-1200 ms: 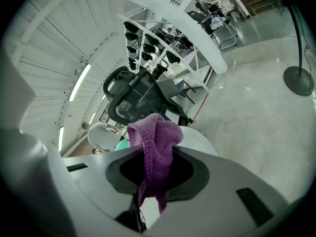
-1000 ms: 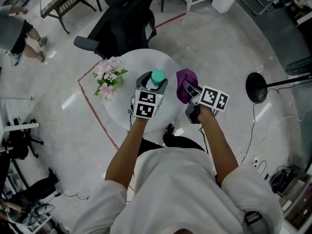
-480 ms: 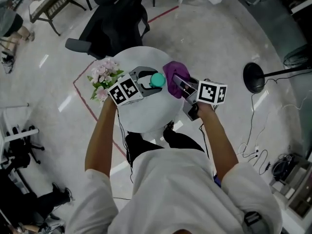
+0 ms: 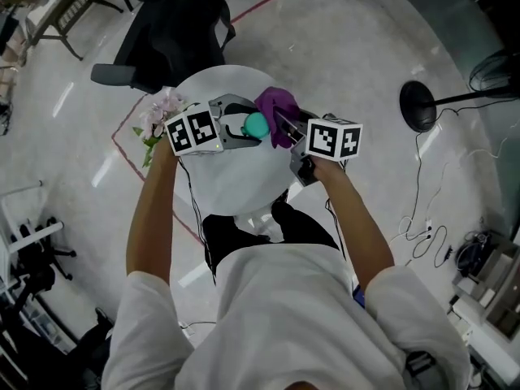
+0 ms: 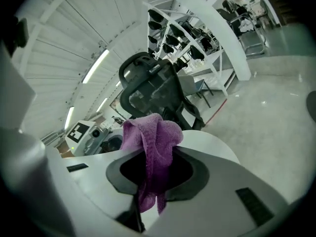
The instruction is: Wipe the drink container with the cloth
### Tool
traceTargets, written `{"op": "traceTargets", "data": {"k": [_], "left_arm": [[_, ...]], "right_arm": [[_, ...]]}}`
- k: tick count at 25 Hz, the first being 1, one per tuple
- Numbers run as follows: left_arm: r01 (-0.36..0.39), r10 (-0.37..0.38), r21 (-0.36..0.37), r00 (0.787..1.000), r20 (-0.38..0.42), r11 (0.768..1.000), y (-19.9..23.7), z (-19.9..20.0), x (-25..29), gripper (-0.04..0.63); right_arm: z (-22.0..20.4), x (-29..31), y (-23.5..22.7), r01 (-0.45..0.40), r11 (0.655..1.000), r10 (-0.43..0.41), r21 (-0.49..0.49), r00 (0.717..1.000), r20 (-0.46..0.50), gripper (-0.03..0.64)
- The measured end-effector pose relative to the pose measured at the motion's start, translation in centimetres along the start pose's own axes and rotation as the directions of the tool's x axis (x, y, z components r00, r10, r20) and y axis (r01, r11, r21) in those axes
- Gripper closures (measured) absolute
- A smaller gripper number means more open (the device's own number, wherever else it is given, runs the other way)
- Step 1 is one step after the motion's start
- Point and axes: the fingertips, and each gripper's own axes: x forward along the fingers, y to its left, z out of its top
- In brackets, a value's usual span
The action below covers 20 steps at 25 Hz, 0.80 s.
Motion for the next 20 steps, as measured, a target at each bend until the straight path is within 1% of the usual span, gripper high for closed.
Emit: {"op": "traceTargets", "data": {"k": [2,6,10,15,20], "left_arm": [[-0.011,0.011,-0.008,0.999,0.030,1.000,-0.1,0.0,-0.1,0.311],[-0.023,0.023,-0.002,0.999,0.024,1.000,0.1,0.2,0.0,0.312],[-0.029,0.029,-0.011,0.999,0.034,1.000,0.1,0.0,-0.1,0.311],[-0.034,0.035,-0.014,0.999,0.036,0.999,0.1,-0.2,-0.2,0.311],[-0.036,0.037,-0.007,0.999,0.037,0.999,0.2,-0.2,-0.2,0.311]], "right_arm": [[-0.7,1.0,-1.2,0.053,0.999,-0.053,0.011,0.999,0.002,0.528],[-2.7,3.0,-4.6,0.140,0.985,-0.139,0.099,0.990,-0.013,0.529],[-5.4,4.9,-8.0,0.230,0.964,-0.223,0.132,0.973,-0.066,0.529],[-7.7,6.9,-10.8,0.283,0.951,-0.268,0.125,0.955,-0.126,0.531],[-9.3,8.1,-12.9,0.301,0.946,-0.276,0.120,0.943,-0.183,0.523]]}}
